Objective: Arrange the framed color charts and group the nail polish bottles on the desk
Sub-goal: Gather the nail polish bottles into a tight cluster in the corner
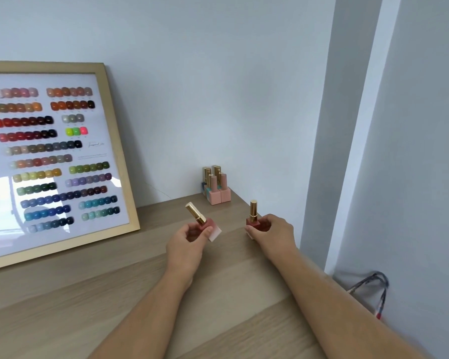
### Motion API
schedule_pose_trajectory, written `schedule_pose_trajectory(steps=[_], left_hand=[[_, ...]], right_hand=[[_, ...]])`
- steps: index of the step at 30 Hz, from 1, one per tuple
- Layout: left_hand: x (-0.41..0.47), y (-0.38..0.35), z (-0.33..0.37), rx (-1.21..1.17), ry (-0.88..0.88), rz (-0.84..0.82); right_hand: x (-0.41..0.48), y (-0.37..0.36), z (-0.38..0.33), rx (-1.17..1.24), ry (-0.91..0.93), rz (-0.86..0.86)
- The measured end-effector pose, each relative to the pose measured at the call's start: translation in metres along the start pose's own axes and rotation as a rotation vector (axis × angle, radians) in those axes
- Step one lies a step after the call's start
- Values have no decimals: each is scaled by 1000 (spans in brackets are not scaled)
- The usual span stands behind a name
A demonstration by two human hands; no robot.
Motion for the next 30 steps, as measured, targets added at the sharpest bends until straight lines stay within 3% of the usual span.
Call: schedule_pose_trajectory(steps=[10,30], left_hand=[[27,-24,-17,353,-101,-164],[116,-61,-62,505,-145,-148]], right_hand=[[30,-21,-6,-10,63,-87],[116,-76,-32,-109,165,-81]])
Point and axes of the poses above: each hand's wrist, its own x-axis towards the middle knuckle, its own y-axis out of the back of the hand, z = x × y, the point moved 2 cm from there along x, towards the middle knuckle, and after that the axes turned 15 degrees about -y, right-handed, at the moved point
